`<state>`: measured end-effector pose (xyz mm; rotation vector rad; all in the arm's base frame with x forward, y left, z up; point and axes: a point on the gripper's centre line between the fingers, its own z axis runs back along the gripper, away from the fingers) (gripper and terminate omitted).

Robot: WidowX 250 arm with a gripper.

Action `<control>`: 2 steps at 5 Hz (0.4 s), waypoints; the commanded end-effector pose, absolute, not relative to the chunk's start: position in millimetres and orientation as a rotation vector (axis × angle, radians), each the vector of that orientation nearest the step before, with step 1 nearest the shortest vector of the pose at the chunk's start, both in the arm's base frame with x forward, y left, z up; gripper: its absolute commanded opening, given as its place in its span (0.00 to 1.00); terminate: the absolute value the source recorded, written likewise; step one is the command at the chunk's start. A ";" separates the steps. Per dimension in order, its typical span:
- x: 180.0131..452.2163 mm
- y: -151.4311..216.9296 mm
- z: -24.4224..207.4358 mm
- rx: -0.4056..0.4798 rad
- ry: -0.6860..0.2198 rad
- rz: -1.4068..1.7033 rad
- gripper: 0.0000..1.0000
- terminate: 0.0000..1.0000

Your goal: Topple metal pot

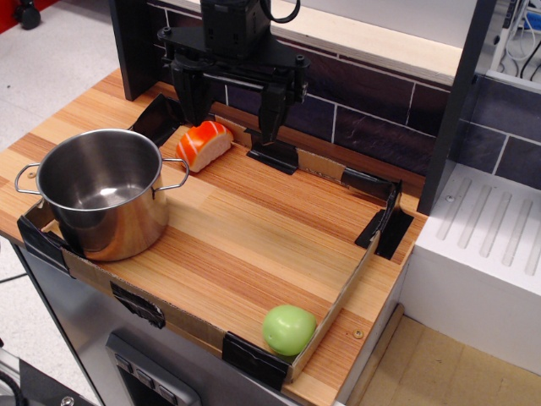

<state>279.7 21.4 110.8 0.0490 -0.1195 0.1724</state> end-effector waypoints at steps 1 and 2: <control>279.7 21.4 110.8 0.049 -0.119 0.172 1.00 0.00; 278.9 58.5 122.9 -0.015 -0.116 0.025 1.00 0.00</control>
